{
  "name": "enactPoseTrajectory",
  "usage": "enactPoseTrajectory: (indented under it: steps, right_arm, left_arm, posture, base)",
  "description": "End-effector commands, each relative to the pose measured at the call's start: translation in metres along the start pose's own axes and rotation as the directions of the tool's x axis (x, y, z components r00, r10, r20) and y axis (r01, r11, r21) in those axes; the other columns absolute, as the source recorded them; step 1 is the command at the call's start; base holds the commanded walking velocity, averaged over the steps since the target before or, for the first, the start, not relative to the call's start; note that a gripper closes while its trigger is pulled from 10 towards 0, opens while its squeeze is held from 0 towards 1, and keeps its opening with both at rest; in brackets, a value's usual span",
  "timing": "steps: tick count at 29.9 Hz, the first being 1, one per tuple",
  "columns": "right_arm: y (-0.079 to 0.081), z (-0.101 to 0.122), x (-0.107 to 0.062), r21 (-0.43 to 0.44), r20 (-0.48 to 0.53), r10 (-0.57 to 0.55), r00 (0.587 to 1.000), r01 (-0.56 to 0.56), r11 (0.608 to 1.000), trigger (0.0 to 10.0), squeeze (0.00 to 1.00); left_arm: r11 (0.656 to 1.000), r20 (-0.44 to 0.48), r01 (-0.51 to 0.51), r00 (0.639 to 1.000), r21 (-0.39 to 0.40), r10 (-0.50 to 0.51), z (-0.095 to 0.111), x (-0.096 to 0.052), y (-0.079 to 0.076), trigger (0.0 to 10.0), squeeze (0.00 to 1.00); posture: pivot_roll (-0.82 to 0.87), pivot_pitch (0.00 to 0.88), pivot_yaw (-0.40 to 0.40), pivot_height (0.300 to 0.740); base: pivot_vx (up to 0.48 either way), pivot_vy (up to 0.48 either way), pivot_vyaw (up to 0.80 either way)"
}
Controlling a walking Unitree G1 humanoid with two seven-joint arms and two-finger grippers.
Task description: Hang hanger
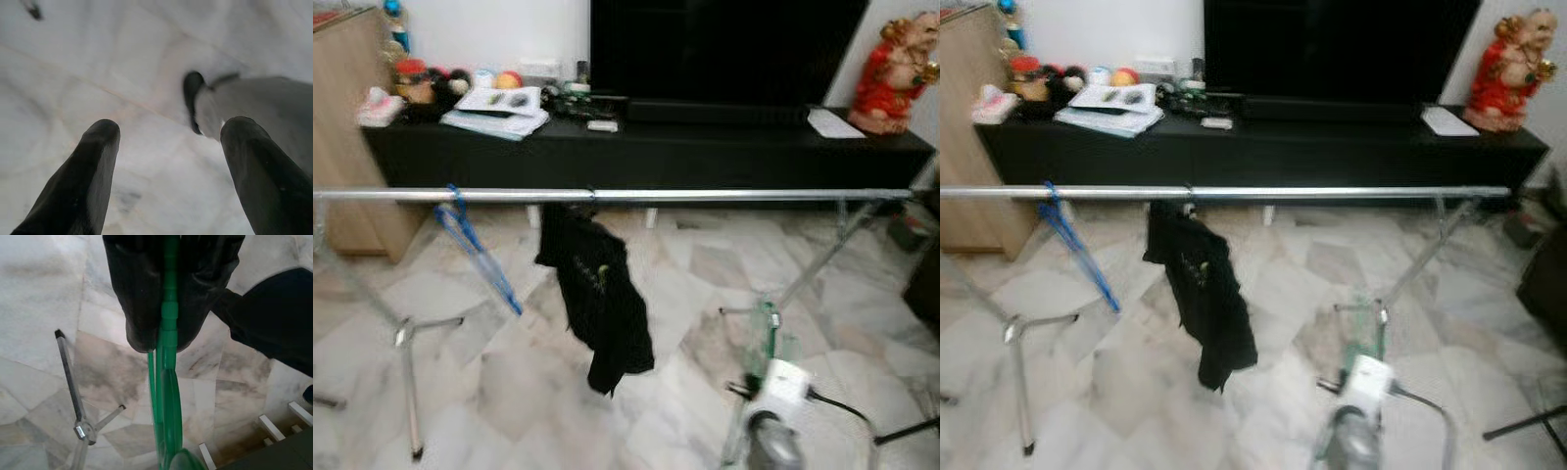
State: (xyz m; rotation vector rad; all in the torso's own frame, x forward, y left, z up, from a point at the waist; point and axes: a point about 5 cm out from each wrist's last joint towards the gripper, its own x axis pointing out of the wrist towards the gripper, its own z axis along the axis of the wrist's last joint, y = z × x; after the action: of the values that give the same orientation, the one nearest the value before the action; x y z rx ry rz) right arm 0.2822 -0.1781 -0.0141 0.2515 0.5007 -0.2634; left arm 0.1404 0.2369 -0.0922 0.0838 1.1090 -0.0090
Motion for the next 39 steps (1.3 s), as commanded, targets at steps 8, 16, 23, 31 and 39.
enactPoseTrajectory:
  steps: [8,16,23,31,39]
  right_arm:
    - [-0.008,0.008,0.002,-0.015,0.026,-0.034,0.999,0.034,0.999,10.0,0.0]
    - [-0.006,0.012,0.003,-0.027,0.039,-0.037,0.999,0.038,0.999,10.0,0.0]
    - [-0.005,0.025,0.007,-0.035,0.071,-0.043,0.997,0.045,0.998,10.0,0.0]
    - [0.006,0.065,0.015,-0.126,0.172,0.008,0.985,0.014,0.992,10.0,0.0]
    - [0.008,0.092,0.017,-0.088,0.254,-0.036,0.966,0.06,0.994,10.0,0.0]
  left_arm:
    - [0.999,-0.008,0.034,0.999,0.004,-0.034,0.001,0.004,-0.021,10.0,0.0]
    - [0.999,0.0,0.04,0.999,0.004,-0.04,0.007,0.006,-0.029,10.0,0.0]
    - [0.999,0.005,0.036,0.999,0.007,-0.036,0.007,0.006,-0.026,10.0,0.0]
    - [1.0,0.004,0.028,1.0,0.006,-0.028,0.007,0.004,-0.018,10.0,0.0]
    - [0.999,0.009,0.042,0.999,0.009,-0.042,0.012,0.007,-0.032,10.0,0.0]
  posture:
    - [-0.07,0.061,0.001,0.74]
    - [-0.06,0.06,0.0,0.74]
    - [-0.06,0.065,0.0,0.74]
    - [-0.06,0.078,0.0,0.74]
    - [-0.05,0.084,-0.001,0.74]
  base:
    - [0.338,0.0,0.0]
    - [0.337,0.0,0.0]
    - [0.177,0.0,0.0]
    - [0.0,0.0,0.0]
    - [0.0,0.0,0.0]
